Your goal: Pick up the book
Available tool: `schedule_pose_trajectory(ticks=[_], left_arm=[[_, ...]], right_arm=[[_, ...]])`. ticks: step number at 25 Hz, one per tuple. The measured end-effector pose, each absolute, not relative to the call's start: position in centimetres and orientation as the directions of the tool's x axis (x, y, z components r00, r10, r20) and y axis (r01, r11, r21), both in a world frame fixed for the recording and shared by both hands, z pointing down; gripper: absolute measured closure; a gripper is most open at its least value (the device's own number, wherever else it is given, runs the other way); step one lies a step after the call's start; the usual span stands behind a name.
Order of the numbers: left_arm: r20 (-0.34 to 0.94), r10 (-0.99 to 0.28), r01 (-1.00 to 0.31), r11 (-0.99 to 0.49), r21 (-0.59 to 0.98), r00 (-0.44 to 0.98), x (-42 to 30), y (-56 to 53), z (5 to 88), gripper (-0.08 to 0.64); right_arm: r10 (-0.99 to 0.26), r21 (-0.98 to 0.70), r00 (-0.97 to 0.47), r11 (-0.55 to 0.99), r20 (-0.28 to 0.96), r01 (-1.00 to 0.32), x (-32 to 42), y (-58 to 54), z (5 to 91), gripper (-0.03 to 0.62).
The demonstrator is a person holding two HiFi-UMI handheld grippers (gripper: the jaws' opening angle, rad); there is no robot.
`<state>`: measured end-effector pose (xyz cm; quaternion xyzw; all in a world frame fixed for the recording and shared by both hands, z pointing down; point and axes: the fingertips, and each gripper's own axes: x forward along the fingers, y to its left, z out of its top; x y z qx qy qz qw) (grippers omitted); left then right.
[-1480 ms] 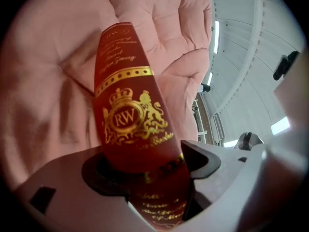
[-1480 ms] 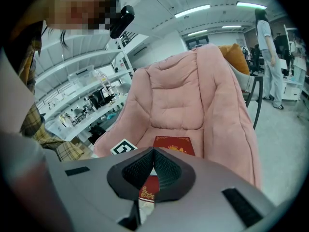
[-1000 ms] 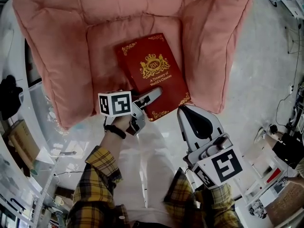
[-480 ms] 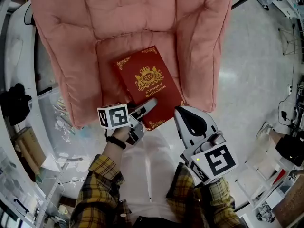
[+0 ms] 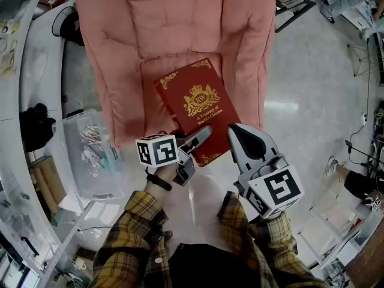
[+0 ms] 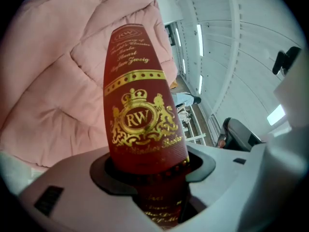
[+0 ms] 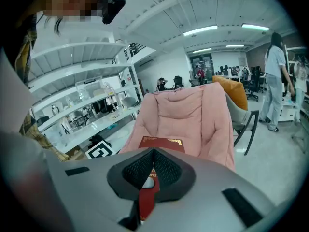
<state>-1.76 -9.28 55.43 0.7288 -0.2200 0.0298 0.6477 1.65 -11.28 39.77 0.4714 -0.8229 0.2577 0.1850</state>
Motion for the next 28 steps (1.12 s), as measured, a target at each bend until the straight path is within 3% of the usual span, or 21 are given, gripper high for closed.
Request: schedule_pose_trajectory(ticks=[13,28], left_arm=[[0.159,-0.328,-0.233,-0.201,0.952,0.931,-2.3,-5.1,37.9,0.295],[0.051,-0.380,-0.182,-0.316,0.931,0.923,-4.1,-6.4,29.9,0.295]], right_arm=[[-0.767,-0.170,-0.466,0.439,0.440,-0.882,1.1,-9.5,26.5,0.575],[-0.790,-0.147,-0.550,0.530,0.270,-0.835,-0.6,-11.3,18.7,0.575]])
